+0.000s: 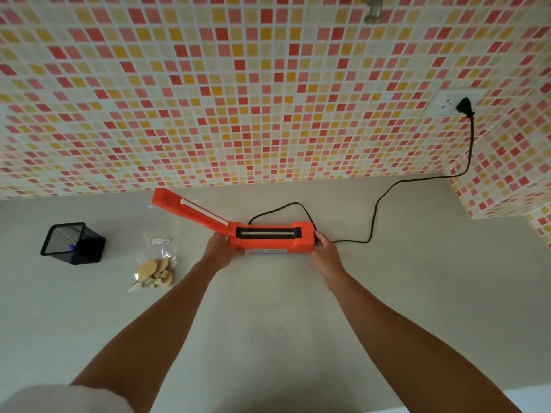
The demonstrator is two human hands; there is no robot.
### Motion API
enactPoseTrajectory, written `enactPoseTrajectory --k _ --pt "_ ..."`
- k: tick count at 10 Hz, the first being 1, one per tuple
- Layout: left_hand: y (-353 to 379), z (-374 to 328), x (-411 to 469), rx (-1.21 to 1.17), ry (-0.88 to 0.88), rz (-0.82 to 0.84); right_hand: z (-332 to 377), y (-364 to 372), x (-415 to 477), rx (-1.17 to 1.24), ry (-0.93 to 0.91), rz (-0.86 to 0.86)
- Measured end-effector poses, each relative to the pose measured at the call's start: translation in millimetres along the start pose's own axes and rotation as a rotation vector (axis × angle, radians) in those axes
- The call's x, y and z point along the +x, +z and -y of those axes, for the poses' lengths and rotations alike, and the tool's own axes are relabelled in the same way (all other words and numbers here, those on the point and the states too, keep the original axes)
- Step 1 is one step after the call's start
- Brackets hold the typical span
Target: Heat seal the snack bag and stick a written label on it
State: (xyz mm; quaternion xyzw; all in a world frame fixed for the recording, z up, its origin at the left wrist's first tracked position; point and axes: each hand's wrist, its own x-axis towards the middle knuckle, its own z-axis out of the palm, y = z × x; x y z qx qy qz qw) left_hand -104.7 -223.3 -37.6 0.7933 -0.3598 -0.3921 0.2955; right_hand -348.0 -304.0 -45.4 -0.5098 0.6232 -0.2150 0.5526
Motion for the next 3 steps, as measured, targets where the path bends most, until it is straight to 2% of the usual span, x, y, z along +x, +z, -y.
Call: enactPoseTrajectory --k 2,3 --pt "-12.0 -0.1 -13.8 0.035 -0.013 0.070 12.8 2.3 -24.5 -0.049 -0.067 0.026" --pt "-14.0 -0.1 -32.0 0.093 0.015 0.061 4.2 9.3 -16.3 -0.128 -0.151 -0.042"
